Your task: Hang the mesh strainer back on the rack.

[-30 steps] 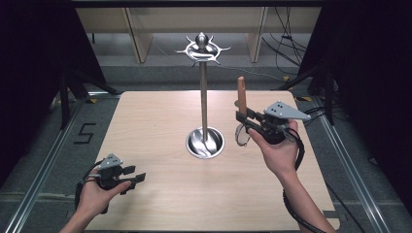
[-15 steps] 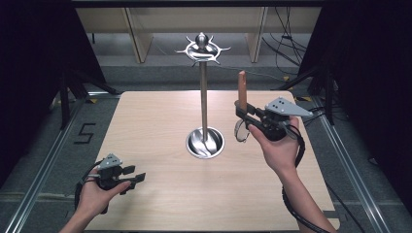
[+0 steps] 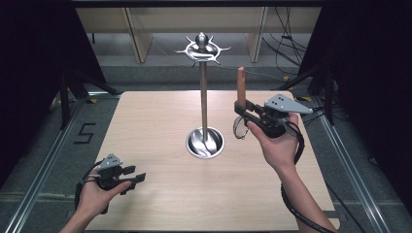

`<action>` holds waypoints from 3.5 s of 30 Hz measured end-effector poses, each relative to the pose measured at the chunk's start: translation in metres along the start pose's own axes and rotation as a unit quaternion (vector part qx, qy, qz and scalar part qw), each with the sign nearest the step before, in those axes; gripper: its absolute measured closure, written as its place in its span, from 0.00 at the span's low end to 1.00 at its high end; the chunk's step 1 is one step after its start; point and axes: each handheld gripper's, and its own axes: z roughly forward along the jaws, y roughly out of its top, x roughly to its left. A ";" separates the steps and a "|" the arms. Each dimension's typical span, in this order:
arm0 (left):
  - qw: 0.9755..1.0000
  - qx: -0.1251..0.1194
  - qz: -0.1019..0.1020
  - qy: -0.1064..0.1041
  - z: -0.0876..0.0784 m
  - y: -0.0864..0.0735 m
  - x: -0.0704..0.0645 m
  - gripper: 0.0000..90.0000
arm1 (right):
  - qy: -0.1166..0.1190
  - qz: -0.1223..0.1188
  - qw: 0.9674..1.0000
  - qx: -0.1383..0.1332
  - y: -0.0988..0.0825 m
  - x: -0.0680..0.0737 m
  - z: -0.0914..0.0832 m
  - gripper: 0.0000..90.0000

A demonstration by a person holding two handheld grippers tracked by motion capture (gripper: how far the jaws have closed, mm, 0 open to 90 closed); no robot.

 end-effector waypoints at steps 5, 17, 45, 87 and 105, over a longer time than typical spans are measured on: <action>1.000 0.002 0.000 -0.001 0.000 0.000 0.001 0.47 | 0.003 -0.003 1.000 -0.005 0.003 0.000 0.002 0.77; 1.000 0.007 0.014 0.003 -0.005 0.001 0.003 0.47 | 0.006 -0.004 1.000 -0.010 0.007 0.003 0.008 0.77; 1.000 -0.001 0.007 0.003 -0.004 0.001 0.002 0.47 | 0.012 -0.024 0.999 -0.025 0.020 0.009 0.016 0.77; 1.000 -0.006 0.000 0.003 -0.005 0.000 0.002 0.47 | 0.025 -0.025 0.999 -0.023 0.029 0.022 0.033 0.77; 1.000 -0.005 0.001 0.004 -0.006 0.000 0.003 0.47 | 0.013 -0.036 0.999 -0.018 0.031 0.022 0.042 0.77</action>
